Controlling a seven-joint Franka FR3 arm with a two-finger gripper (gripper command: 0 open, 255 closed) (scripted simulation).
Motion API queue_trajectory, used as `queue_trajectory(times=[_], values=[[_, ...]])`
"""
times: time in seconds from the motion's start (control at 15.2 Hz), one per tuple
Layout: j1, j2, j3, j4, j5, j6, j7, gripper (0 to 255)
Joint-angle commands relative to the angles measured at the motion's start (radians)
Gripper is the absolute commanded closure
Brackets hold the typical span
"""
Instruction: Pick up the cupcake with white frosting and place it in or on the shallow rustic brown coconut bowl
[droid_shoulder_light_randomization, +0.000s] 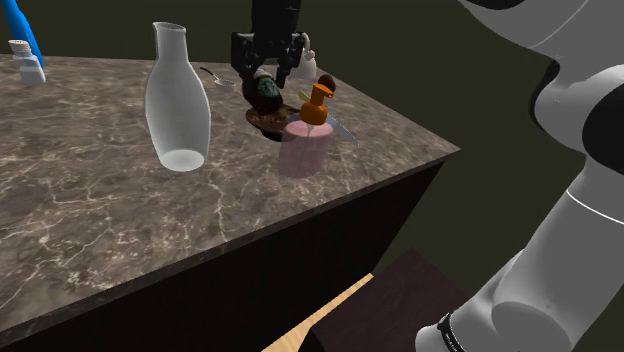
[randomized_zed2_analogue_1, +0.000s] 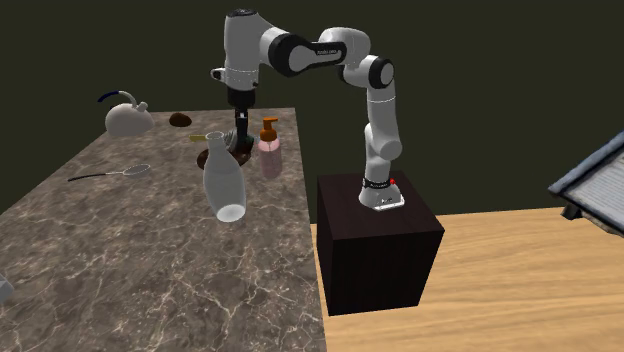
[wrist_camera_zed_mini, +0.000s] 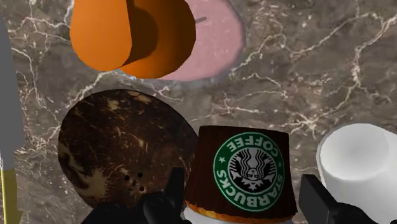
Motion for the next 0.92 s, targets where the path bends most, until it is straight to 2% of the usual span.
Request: queue_trajectory(times=[0.0,0.53,0.86], values=[[-0.032,-0.001,-0.019,0.004,0.008,0.004,-0.052,255],[-0.123,0.088,-0.084,0.124,0.001,-0.013,-0.223,255],[-0.141,0.053,-0.086,0.008,0.017,0.071,-0.222,255]])
